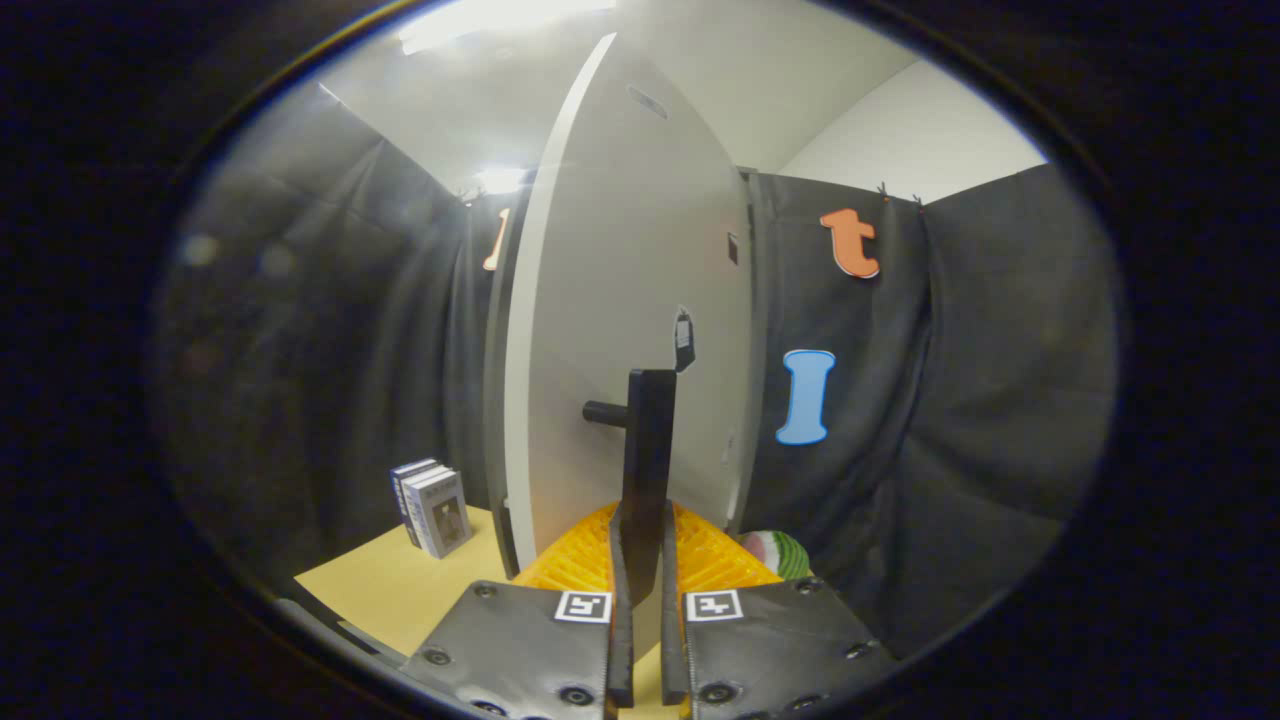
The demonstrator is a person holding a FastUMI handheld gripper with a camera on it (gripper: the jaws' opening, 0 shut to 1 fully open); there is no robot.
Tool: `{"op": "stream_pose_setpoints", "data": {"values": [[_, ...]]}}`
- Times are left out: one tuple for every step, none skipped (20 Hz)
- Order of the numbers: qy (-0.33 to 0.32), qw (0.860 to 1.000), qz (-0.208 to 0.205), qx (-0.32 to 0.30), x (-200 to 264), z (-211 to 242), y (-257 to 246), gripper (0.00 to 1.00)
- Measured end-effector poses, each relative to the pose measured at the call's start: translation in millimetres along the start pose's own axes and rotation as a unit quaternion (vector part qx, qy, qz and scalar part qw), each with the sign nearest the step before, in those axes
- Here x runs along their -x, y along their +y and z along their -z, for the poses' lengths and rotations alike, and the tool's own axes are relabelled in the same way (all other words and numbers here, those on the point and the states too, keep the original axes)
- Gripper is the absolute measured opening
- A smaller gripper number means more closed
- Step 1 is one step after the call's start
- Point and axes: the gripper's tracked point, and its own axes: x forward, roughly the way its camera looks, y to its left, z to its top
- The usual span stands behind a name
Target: Open the shoe cabinet door, grab the shoes and put them into the shoe cabinet, then close the shoe cabinet door.
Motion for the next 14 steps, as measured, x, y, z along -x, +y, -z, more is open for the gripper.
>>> {"op": "stream_pose_setpoints", "data": {"values": [[0.0, 1.0, 0.01, 0.002, 1.7, -0.1, -13.6, 0.12], [0.001, 1.0, 0.02, 0.008, 4.3, 0.9, -27.3, 0.1], [0.003, 0.999, 0.031, 0.015, 8.4, 3.5, -45.4, 0.09], [0.006, 0.999, 0.043, 0.019, 11.1, 5.2, -60.9, 0.08], [0.008, 0.998, 0.053, 0.023, 12.1, 5.4, -78.3, 0.07], [0.011, 0.998, 0.063, 0.022, 11.7, 5.3, -94.4, 0.06], [0.008, 0.997, 0.069, 0.015, 8.9, 5.1, -112.6, 0.04], [0.01, 0.998, 0.063, -0.01, 14.5, 8.5, -121.5, 0.03], [0.005, 0.998, 0.057, -0.034, 11.8, 12.5, -126.6, 0.02], [0.004, 0.998, 0.056, -0.04, 11.0, 12.2, -132.9, 0.02], [0.006, 0.998, 0.053, -0.034, 13.9, 14.1, -137.1, 0.02], [0.01, 0.999, 0.044, -0.027, 13.1, 15.6, -136.7, 0.02], [0.012, 0.999, 0.033, -0.027, 10.8, 14.5, -136.6, 0.02], [0.016, 0.999, 0.023, -0.028, 10.6, 14.4, -139.3, 0.02]]}}
